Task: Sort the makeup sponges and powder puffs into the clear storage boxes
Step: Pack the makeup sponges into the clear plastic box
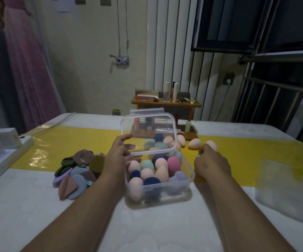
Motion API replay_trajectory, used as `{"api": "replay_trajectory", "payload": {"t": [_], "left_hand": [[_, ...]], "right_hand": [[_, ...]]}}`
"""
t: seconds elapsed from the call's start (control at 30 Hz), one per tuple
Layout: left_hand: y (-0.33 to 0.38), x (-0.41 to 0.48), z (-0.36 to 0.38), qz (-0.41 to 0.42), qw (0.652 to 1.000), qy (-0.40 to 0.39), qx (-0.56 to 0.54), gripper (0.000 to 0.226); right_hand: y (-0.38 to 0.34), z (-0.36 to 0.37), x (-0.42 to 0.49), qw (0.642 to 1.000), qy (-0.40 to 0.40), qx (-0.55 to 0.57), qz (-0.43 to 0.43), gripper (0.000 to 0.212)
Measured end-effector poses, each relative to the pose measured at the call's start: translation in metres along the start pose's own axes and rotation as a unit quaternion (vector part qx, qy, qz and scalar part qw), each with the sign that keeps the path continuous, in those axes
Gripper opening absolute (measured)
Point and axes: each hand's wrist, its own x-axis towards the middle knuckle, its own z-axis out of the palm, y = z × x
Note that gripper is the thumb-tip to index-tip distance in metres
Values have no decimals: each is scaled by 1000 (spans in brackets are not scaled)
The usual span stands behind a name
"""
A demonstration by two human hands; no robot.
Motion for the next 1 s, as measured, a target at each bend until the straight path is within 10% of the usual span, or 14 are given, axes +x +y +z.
{"api": "replay_trajectory", "payload": {"t": [0.2,0.43,0.63,1.0], "left_hand": [[0,0,0,1,1000,2,2,52],[-1,0,0,2,1000,-1,-2,53],[-3,3,-2,8,1000,2,-3,53],[-3,0,0,8,1000,-3,-14,54]], "right_hand": [[-10,-12,-6,969,113,200,-94,6],[-27,-44,-40,898,-47,366,-241,33],[-38,-54,-67,896,-217,246,-298,14],[-57,-55,-79,911,-270,-24,-311,9]]}}
